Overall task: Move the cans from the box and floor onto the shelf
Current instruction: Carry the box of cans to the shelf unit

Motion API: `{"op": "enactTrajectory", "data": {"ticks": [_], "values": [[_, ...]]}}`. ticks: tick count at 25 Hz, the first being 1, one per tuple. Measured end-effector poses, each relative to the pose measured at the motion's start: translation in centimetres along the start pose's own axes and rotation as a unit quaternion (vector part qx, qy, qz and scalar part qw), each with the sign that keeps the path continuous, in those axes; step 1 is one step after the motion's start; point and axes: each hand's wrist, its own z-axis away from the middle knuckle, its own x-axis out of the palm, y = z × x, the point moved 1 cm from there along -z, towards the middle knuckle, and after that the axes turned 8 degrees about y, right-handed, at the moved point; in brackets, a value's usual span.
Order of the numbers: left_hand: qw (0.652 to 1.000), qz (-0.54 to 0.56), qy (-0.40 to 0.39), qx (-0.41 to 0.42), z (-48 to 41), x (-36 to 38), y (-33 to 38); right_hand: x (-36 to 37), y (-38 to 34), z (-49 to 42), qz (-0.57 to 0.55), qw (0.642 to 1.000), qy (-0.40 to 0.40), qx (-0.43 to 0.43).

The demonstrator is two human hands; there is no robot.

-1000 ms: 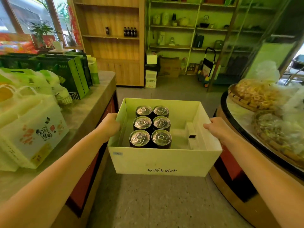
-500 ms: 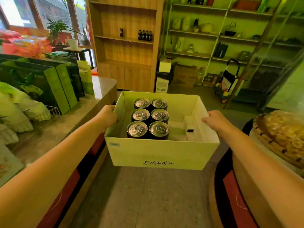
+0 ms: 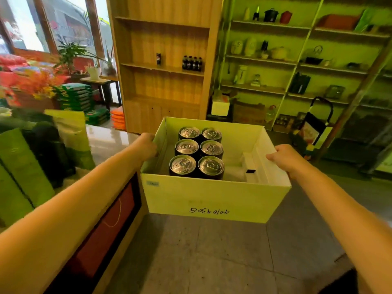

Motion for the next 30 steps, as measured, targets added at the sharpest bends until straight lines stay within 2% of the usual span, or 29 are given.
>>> {"op": "enactTrajectory", "data": {"ticks": [4,12,17,23,30], "values": [[1.000,-0.021,-0.002,0.000,-12.9,2.0,3.3,2.8,-3.9,-12.4,-0.004,1.000,0.008,-0.006],[0.999,-0.013,0.038,-0.028,-39.9,7.2,5.7,12.8,-11.9,-41.2,-0.007,0.998,-0.036,-0.058],[0.992,0.021,0.083,-0.089,-55.2,7.5,6.3,20.7,-20.1,-57.3,0.000,0.992,-0.073,-0.102],[0.987,0.033,0.115,-0.105,-72.3,6.8,3.7,33.5,-27.9,-72.3,0.010,0.983,-0.132,-0.128],[0.978,0.050,0.138,-0.149,-94.3,3.5,-0.7,48.0,-39.7,-88.2,0.015,0.977,-0.148,-0.152]]}}
